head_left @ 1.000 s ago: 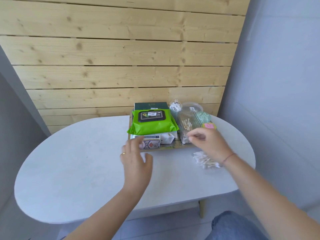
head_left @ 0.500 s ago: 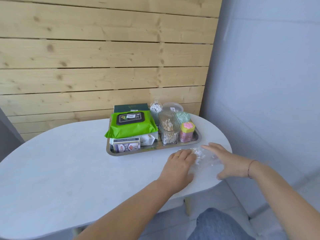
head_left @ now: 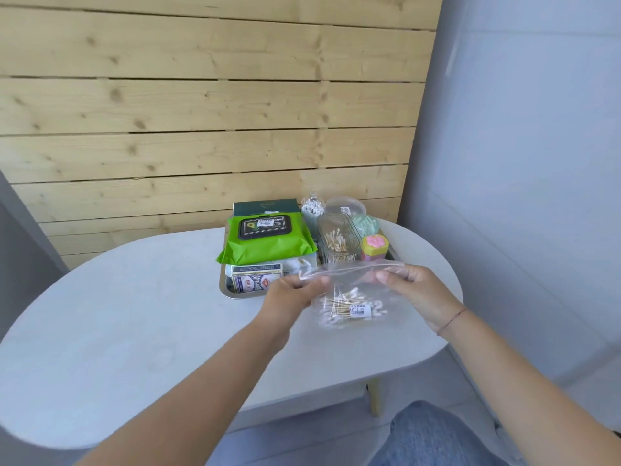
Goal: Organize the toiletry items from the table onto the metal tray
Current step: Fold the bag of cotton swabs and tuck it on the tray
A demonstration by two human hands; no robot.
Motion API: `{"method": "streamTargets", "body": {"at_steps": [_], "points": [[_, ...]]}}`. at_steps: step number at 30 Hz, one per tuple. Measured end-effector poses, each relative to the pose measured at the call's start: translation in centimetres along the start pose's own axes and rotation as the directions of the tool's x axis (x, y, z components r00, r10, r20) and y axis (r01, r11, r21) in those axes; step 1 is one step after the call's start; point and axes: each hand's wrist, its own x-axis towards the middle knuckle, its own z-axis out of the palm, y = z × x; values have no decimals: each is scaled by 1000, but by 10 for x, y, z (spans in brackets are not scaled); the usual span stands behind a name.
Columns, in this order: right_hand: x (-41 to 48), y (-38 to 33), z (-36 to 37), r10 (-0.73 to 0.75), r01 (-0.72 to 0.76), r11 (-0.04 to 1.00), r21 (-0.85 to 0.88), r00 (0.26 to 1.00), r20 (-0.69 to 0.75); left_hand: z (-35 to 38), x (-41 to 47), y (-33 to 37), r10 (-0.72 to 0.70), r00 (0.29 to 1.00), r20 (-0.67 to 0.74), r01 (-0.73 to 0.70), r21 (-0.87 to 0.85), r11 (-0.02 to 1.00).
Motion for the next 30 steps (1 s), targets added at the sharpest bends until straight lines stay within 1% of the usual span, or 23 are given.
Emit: {"method": "streamTargets", "body": {"at_steps": [2, 5, 6, 8, 10, 11, 13, 14, 16, 18, 20, 23, 25, 27, 28, 30], "points": [[3, -1, 17, 25, -21, 990, 140, 999, -26, -11, -2, -5, -57, 998, 26, 58, -32, 998], [3, -5, 43, 56, -58, 955, 290, 998, 15, -15, -8, -11, -134, 987, 87, 134, 4, 991], [3, -7, 51, 76, -82, 944, 320, 997, 32, -16, -8, -14, -135, 987, 88, 136, 3, 991], [3, -7, 62, 120, -142, 919, 366, 989, 84, -16, -8, -16, -140, 990, 26, 141, -33, 989], [2, -6, 65, 164, -214, 921, 325, 971, 174, -16, -7, -17, -155, 987, -43, 152, -68, 986], [2, -5, 65, 193, -241, 938, 251, 960, 202, -16, -8, -16, -156, 986, -50, 152, -79, 985], [0, -3, 61, 223, -253, 961, 113, 948, 228, -17, -11, -15, -136, 990, -45, 132, -77, 988], [-1, -3, 60, 229, -251, 964, 82, 949, 216, -19, -12, -15, -124, 991, -46, 121, -67, 990], [-2, -3, 58, 219, -236, 969, 72, 957, 189, -24, -14, -15, -104, 994, -40, 102, -63, 993], [-4, -2, 57, 204, -223, 972, 79, 959, 196, -30, -17, -17, -104, 994, -21, 103, -60, 993], [-6, 1, 58, 191, -212, 973, 90, 961, 199, -36, -19, -19, -136, 990, 26, 137, -71, 988], [-6, 7, 61, 195, -214, 969, 127, 970, 149, -42, -23, -22, -188, 964, 187, 218, -155, 963], [-3, 8, 62, 208, -223, 964, 143, 972, 110, -46, -27, -19, -180, 937, 300, 243, -189, 951], [-1, 9, 63, 221, -233, 960, 158, 971, 91, -46, -30, -13, -161, 903, 398, 249, -181, 951], [0, 8, 64, 234, -246, 955, 164, 968, 86, -45, -31, -11, -147, 897, 416, 233, -164, 959], [1, 8, 65, 285, -298, 939, 169, 954, 95, -40, -31, -9, -131, 918, 373, 193, -134, 972]]}}
